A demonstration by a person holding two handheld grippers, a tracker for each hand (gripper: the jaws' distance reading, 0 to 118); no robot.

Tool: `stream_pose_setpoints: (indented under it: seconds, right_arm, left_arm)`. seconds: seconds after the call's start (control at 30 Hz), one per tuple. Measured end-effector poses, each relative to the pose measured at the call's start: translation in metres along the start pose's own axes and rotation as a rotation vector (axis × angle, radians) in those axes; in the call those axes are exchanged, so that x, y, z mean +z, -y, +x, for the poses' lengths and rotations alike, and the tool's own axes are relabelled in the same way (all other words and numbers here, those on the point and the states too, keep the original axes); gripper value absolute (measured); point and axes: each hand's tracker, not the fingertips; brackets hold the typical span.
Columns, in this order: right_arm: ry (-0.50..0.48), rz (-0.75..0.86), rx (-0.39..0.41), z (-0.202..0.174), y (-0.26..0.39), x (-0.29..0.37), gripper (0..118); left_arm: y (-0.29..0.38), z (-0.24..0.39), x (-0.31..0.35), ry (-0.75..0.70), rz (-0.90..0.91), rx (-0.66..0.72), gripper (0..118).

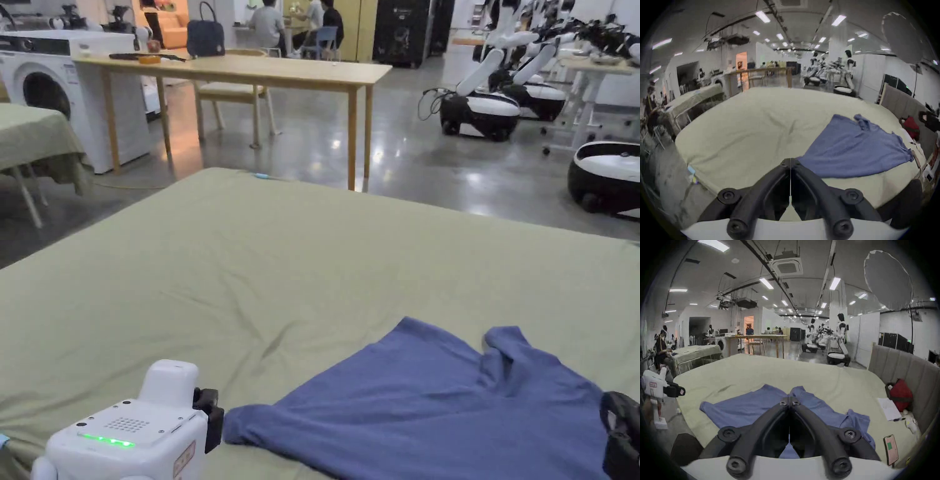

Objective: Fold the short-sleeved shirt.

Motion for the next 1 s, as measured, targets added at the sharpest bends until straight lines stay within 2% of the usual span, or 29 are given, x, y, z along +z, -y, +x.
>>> stream_pose_setpoints:
  seconds: [0.1, 0.13, 0.17, 0.2, 0.23, 0.47, 0.57, 0.6, 0.63, 0.67, 0.7, 0.73, 0.77, 0.8, 0.87, 0.9, 0.93, 0.97, 1.0]
  right_arm:
    - [-0.005, -0.034, -0.011, 0.001, 0.007, -0.011, 0]
    - [-0.008, -0.051, -0.019, 0.0, 0.01, -0.017, 0]
    - [-0.009, -0.061, -0.023, -0.001, 0.011, -0.021, 0]
    - [-0.008, -0.068, -0.026, -0.001, 0.013, -0.025, 0]
    - [-0.009, -0.077, -0.029, -0.002, 0.014, -0.028, 0]
    - [0.001, -0.145, -0.012, -0.001, 0.024, -0.047, 0]
    - [0.014, -0.166, -0.009, 0.007, 0.026, -0.053, 0]
    - [0.022, -0.176, -0.01, 0.011, 0.026, -0.057, 0]
    - [0.026, -0.185, -0.013, 0.014, 0.025, -0.062, 0]
    - [0.033, -0.195, -0.019, 0.021, 0.026, -0.067, 0]
    - [0.039, -0.209, -0.029, 0.027, 0.025, -0.075, 0]
    - [0.04, -0.223, -0.04, 0.034, 0.022, -0.085, 0]
    - [0.04, -0.239, -0.043, 0.042, 0.02, -0.097, 0]
    - [0.042, -0.264, -0.04, 0.051, 0.019, -0.112, 0]
    - [0.044, -0.317, -0.018, 0.068, 0.015, -0.149, 1]
    - [0.044, -0.345, -0.01, 0.077, 0.014, -0.172, 6]
    - [0.04, -0.371, -0.003, 0.086, 0.013, -0.193, 41]
    - [0.037, -0.394, -0.002, 0.096, 0.013, -0.217, 86]
    - [0.021, -0.428, -0.012, 0.107, 0.014, -0.242, 118]
  left_arm:
    - [0.014, -0.014, -0.014, -0.006, -0.036, -0.003, 8]
    - [0.016, -0.016, -0.022, -0.009, -0.051, -0.006, 17]
    - [0.018, -0.015, -0.026, -0.01, -0.074, 0.002, 43]
    - [0.019, -0.016, -0.037, -0.005, -0.105, 0.013, 85]
    - [0.02, -0.017, -0.046, 0.013, -0.115, 0.02, 116]
    - [0.006, 0.0, -0.114, 0.029, -0.181, -0.022, 113]
    - [0.002, 0.011, -0.14, 0.021, -0.224, -0.101, 105]
    - [0.002, 0.017, -0.148, 0.026, -0.245, -0.126, 99]
    - [0.004, 0.023, -0.155, 0.048, -0.276, -0.154, 82]
    - [0.01, 0.029, -0.161, 0.068, -0.334, -0.19, 75]
    - [0.009, 0.033, -0.156, 0.067, -0.294, -0.231, 64]
    - [0.006, 0.035, -0.148, 0.064, -0.257, -0.27, 35]
    - [0.003, 0.035, -0.141, 0.101, -0.268, -0.244, 7]
    - [0.0, 0.035, -0.136, 0.109, -0.249, -0.204, 3]
    - [-0.005, 0.032, -0.121, 0.132, -0.224, -0.168, 3]
    - [-0.009, 0.032, -0.114, 0.14, -0.207, -0.155, 3]
    - [-0.013, 0.033, -0.106, 0.154, -0.186, -0.134, 3]
    - [-0.019, 0.032, -0.099, 0.152, -0.165, -0.122, 3]
    - [-0.024, 0.033, -0.094, 0.162, -0.169, -0.119, 3]
